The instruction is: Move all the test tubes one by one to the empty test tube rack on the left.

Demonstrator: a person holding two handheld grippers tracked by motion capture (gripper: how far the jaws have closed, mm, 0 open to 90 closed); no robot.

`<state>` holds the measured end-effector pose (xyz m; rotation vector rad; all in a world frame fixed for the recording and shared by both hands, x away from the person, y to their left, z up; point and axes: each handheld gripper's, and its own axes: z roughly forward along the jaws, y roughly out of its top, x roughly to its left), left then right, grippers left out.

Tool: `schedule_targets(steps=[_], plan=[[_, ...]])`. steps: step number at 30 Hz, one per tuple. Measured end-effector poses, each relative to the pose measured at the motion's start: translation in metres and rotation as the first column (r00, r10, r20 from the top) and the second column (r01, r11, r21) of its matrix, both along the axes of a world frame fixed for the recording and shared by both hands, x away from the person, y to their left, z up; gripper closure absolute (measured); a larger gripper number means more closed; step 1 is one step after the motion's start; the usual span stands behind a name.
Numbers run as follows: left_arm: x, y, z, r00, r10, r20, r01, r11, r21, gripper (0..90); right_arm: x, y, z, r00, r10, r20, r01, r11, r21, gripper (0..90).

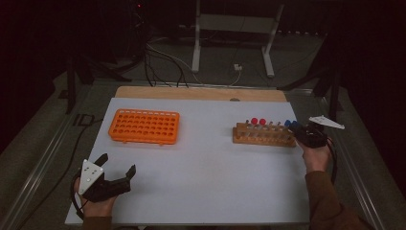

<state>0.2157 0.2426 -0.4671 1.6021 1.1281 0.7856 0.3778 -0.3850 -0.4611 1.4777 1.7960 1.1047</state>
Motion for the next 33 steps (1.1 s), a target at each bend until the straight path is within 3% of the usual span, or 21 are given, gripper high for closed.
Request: schedule_targets(steps=[9,15,33], plan=[[0.000,0.000,0.000,1.0000,0.000,0.003,0.000,1.0000,0.000,0.2,0.001,0.001,-0.002,1.0000,-0.009,0.002,0.009,1.000,-0.021,77.0],[0.001,0.000,0.000,1.0000,-0.002,0.001,0.002,1.0000,-0.001,0.2,-0.002,-0.001,0.004,0.9995,-0.009,0.030,0.010,1.000,-0.018,77.1],[0.001,-0.001,0.000,1.0000,-0.003,-0.009,0.003,1.0000,0.005,0.2,-0.016,-0.002,0.042,0.9909,0.012,0.134,-0.009,1.000,-0.023,77.3]])
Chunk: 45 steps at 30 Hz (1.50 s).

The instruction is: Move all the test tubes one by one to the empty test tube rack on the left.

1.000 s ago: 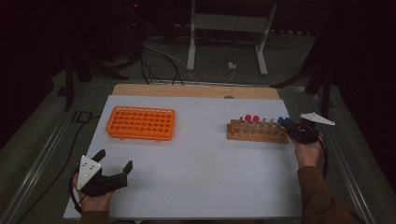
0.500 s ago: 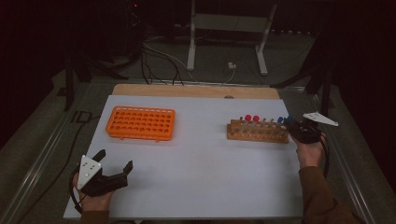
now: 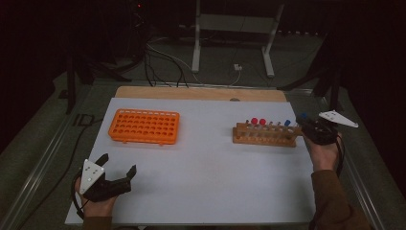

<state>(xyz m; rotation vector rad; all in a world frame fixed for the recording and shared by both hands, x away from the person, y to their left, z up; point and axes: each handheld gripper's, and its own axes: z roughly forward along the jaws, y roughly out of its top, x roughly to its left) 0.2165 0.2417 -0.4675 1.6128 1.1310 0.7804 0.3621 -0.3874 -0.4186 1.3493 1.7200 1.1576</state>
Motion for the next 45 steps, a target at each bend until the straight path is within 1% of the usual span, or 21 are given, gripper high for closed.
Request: schedule_targets(steps=[6,7,9,15,17,19,22,25,26,27,29,31,32,34,38,39,40,42,43,44,45], plan=[[0.001,-0.001,0.000,1.0000,-0.002,-0.004,0.002,1.0000,0.006,0.2,-0.004,0.002,0.013,0.9995,0.019,0.027,-0.019,1.000,-0.005,77.3],[0.001,-0.001,0.000,1.0000,-0.003,-0.005,0.003,1.0000,0.008,0.2,-0.006,0.004,0.016,0.9990,0.030,0.034,-0.030,0.999,-0.011,77.3],[0.001,-0.001,0.000,1.0000,-0.001,-0.004,0.001,1.0000,0.008,0.2,-0.007,0.005,0.017,0.9986,0.037,0.037,-0.037,0.999,-0.014,77.2],[0.001,-0.008,0.003,1.0000,-0.005,-0.002,0.005,1.0000,0.002,0.2,-0.015,0.015,0.018,0.9956,0.089,0.028,-0.088,0.996,-0.017,77.2],[0.003,-0.016,0.006,0.9996,-0.028,-0.001,0.028,0.9994,0.022,0.3,-0.017,0.018,0.018,0.9941,0.105,0.024,-0.105,0.994,-0.011,77.2],[0.004,-0.018,0.008,0.9992,-0.039,-0.001,0.039,0.9989,0.027,0.2,-0.018,0.021,0.017,0.9927,0.119,0.021,-0.119,0.993,-0.008,77.2],[0.008,-0.030,0.014,0.9969,-0.078,0.000,0.078,0.9956,0.051,0.3,-0.020,0.026,0.017,0.9900,0.140,0.017,-0.140,0.990,0.006,77.2],[0.010,-0.034,0.017,0.9952,-0.098,0.002,0.097,0.9940,0.049,0.2,-0.023,0.033,0.018,0.9858,0.167,0.018,-0.167,0.986,0.019,77.2],[0.012,-0.039,0.020,0.9935,-0.114,0.004,0.113,0.9923,0.051,0.2,-0.024,0.036,0.019,0.9841,0.176,0.019,-0.177,0.984,0.019,77.2],[0.012,-0.039,0.020,0.9935,-0.114,0.004,0.113,0.9923,0.051,0.2,-0.025,0.040,0.019,0.9825,0.185,0.018,-0.186,0.982,0.019,77.2],[0.017,-0.047,0.023,0.9907,-0.136,0.004,0.136,0.9896,0.047,0.2,-0.026,0.047,0.019,0.9776,0.210,0.017,-0.210,0.978,0.015,77.2],[0.019,-0.049,0.024,0.9900,-0.141,0.004,0.141,0.9890,0.046,0.3,-0.028,0.055,0.020,0.9728,0.231,0.019,-0.231,0.973,0.016,77.2],[0.022,-0.054,0.026,0.9881,-0.154,0.004,0.153,0.9875,0.037,0.3,-0.028,0.059,0.021,0.9699,0.243,0.018,-0.243,0.970,0.017,77.2],[0.026,-0.059,0.028,0.9863,-0.165,0.004,0.165,0.9857,0.035,0.2,-0.029,0.067,0.021,0.9646,0.263,0.017,-0.263,0.965,0.018,77.2],[0.034,-0.072,0.031,0.9819,-0.189,0.008,0.189,0.9810,0.045,0.2,-0.032,0.084,0.021,0.9519,0.306,0.012,-0.306,0.952,0.020,77.1],[0.034,-0.072,0.031,0.9819,-0.189,0.008,0.189,0.9810,0.045,0.2,-0.032,0.088,0.021,0.9481,0.318,0.011,-0.318,0.948,0.024,77.2],[0.038,-0.079,0.033,0.9801,-0.198,0.007,0.198,0.9791,0.045,0.2,-0.033,0.092,0.020,0.9446,0.328,0.010,-0.328,0.944,0.028,77.1],[0.043,-0.086,0.034,0.9783,-0.207,-0.001,0.207,0.9774,0.042,0.2,-0.035,0.099,0.020,0.9377,0.347,0.007,-0.347,0.937,0.028,77.2],[0.043,-0.086,0.034,0.9783,-0.207,-0.001,0.207,0.9774,0.042,0.3,-0.035,0.103,0.019,0.9339,0.357,0.007,-0.358,0.933,0.028,77.1],[0.047,-0.093,0.035,0.9759,-0.218,-0.010,0.218,0.9747,0.049,0.2,-0.036,0.106,0.019,0.9305,0.366,0.004,-0.366,0.930,0.030,77.2],[0.047,-0.093,0.035,0.9759,-0.218,-0.010,0.218,0.9747,0.049,0.2,-0.036,0.109,0.019,0.9268,0.376,0.003,-0.376,0.926,0.027,77.1]])
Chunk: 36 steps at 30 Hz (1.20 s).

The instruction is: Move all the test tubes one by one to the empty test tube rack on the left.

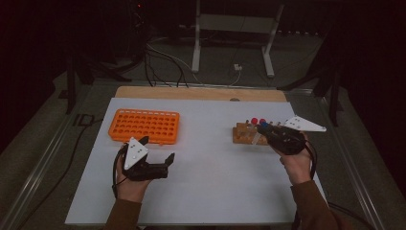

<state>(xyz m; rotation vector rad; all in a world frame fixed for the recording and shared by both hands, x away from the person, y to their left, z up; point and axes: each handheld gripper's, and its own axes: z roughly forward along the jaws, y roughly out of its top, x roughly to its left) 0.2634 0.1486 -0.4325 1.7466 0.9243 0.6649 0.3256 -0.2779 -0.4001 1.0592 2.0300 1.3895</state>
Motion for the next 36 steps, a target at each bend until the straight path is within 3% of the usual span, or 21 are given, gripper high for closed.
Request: schedule_targets(steps=[5,7,13,17,21,25,31,36], plan=[[0.010,-0.018,0.003,0.9997,-0.018,-0.015,0.018,0.9998,-0.003,0.3,-0.003,0.017,-0.001,0.9989,0.046,-0.006,-0.046,0.999,0.003,77.1],[0.015,-0.030,0.003,0.9990,-0.039,-0.019,0.039,0.9990,-0.023,1.2,-0.005,0.024,-0.002,0.9977,0.068,-0.007,-0.068,0.998,0.001,77.1],[0.022,-0.052,0.004,0.9958,-0.089,-0.023,0.088,0.9956,-0.031,3.6,-0.009,0.046,-0.002,0.9913,0.131,-0.011,-0.131,0.991,0.013,77.1],[0.026,-0.078,0.003,0.9881,-0.150,-0.034,0.149,0.9883,-0.034,6.3,-0.011,0.062,-0.002,0.9858,0.168,-0.012,-0.168,0.986,0.015,77.1],[0.026,-0.094,0.000,0.9850,-0.168,-0.039,0.167,0.9855,-0.033,9.8,-0.014,0.077,-0.003,0.9802,0.197,-0.016,-0.197,0.980,0.027,77.1],[0.026,-0.113,-0.006,0.9830,-0.178,-0.047,0.176,0.9839,-0.027,17.1,-0.016,0.089,-0.005,0.9748,0.222,-0.018,-0.222,0.975,0.026,77.0],[0.023,-0.124,-0.008,0.9755,-0.215,-0.045,0.215,0.9765,-0.014,46.0,-0.018,0.098,-0.006,0.9695,0.244,-0.026,-0.243,0.969,0.036,77.0],[0.024,-0.125,-0.008,0.9703,-0.237,-0.048,0.236,0.9712,-0.035,62.4,-0.018,0.101,-0.008,0.9669,0.253,-0.034,-0.252,0.967,0.042,77.0]])
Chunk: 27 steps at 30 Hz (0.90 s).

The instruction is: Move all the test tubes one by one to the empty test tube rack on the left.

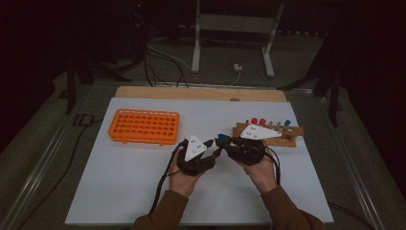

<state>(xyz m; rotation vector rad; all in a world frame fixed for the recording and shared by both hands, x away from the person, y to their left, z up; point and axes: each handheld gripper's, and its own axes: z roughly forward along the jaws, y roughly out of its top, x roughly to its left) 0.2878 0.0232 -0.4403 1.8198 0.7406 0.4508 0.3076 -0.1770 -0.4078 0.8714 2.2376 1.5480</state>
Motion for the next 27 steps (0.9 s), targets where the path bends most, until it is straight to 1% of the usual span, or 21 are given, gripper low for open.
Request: schedule_targets(steps=[3,8,15,16,18,20,23,24,25,26,27], plan=[[0.000,-0.001,0.000,1.0000,-0.008,-0.001,0.008,1.0000,0.003,67.2,0.000,0.001,0.000,0.9999,0.007,-0.007,-0.007,1.000,0.009,77.0],[0.000,-0.001,0.000,0.9998,-0.017,0.006,0.017,0.9999,-0.001,74.5,0.000,0.001,-0.001,0.9999,0.011,-0.005,-0.011,1.000,0.006,77.0],[0.000,-0.002,-0.001,0.9995,-0.030,0.003,0.030,0.9995,0.003,76.8,0.000,0.001,-0.001,0.9998,0.017,-0.006,-0.017,1.000,-0.001,76.6],[0.000,-0.002,-0.001,0.9997,-0.026,0.002,0.026,0.9997,0.001,76.9,0.000,0.000,-0.001,0.9998,0.021,-0.005,-0.021,1.000,0.002,75.2],[0.001,-0.001,-0.001,0.9998,-0.018,0.000,0.018,0.9998,-0.001,77.0,-0.001,-0.001,-0.001,0.9996,0.026,-0.005,-0.026,1.000,0.015,67.7],[0.003,0.002,-0.002,1.0000,-0.009,-0.003,0.009,1.0000,-0.001,76.9,-0.001,-0.003,-0.001,0.9996,0.027,0.000,-0.027,0.999,0.019,60.6],[0.005,0.005,-0.002,1.0000,0.002,-0.003,-0.002,1.0000,-0.002,77.0,-0.001,-0.008,-0.001,1.0000,0.006,0.005,-0.006,1.000,0.017,51.7],[0.006,0.009,-0.002,0.9999,0.013,-0.001,-0.013,0.9999,0.003,77.0,-0.001,-0.010,-0.001,1.0000,0.000,0.004,0.000,1.000,0.022,49.0],[0.007,0.011,-0.002,0.9998,0.021,-0.002,-0.021,0.9998,0.000,77.0,0.000,-0.013,-0.001,1.0000,-0.007,-0.002,0.007,1.000,0.028,44.5],[0.008,0.013,-0.002,0.9996,0.027,0.000,-0.027,0.9996,0.002,77.0,0.001,-0.015,-0.001,0.9998,-0.010,-0.016,0.011,0.999,0.036,42.0],[0.009,0.015,-0.002,0.9995,0.032,0.000,-0.032,0.9995,-0.001,77.0,0.002,-0.017,-0.001,0.9997,-0.014,-0.020,0.015,0.999,0.040,39.1]])
